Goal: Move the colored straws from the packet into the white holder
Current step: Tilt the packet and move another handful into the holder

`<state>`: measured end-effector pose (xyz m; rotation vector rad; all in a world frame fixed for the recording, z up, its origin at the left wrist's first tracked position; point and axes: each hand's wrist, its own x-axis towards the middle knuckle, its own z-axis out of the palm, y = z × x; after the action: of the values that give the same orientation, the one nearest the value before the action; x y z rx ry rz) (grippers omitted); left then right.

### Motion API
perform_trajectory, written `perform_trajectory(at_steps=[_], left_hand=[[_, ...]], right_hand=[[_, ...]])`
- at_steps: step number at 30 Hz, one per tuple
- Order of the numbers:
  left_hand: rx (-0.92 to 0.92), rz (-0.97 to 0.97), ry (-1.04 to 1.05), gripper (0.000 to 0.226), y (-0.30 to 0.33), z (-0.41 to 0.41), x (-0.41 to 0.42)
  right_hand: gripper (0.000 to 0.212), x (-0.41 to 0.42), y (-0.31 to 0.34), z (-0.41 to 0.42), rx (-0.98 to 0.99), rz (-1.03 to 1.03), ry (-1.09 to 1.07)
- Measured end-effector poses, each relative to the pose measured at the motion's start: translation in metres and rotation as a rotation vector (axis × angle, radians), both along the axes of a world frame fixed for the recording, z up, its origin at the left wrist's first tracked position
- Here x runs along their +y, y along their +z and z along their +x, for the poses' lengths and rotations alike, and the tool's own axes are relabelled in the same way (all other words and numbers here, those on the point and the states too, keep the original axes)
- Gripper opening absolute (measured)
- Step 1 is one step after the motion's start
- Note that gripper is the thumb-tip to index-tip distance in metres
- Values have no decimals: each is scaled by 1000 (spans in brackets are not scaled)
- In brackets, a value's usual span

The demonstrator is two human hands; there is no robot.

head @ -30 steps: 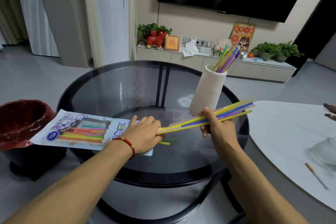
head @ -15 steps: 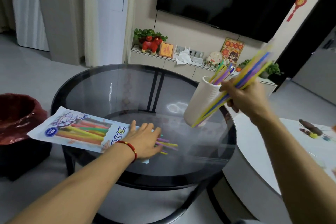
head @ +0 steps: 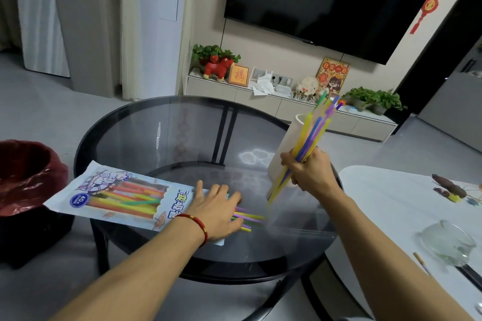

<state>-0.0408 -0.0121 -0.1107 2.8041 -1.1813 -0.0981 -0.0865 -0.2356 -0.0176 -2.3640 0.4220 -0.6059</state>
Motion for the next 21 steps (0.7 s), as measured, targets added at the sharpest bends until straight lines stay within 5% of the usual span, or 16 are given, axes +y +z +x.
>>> perform_trajectory(at_steps=[21], left_hand=[[7, -35, 13, 51, 0, -3, -10]], right_hand=[[25, 6, -12, 2, -74, -56, 83]])
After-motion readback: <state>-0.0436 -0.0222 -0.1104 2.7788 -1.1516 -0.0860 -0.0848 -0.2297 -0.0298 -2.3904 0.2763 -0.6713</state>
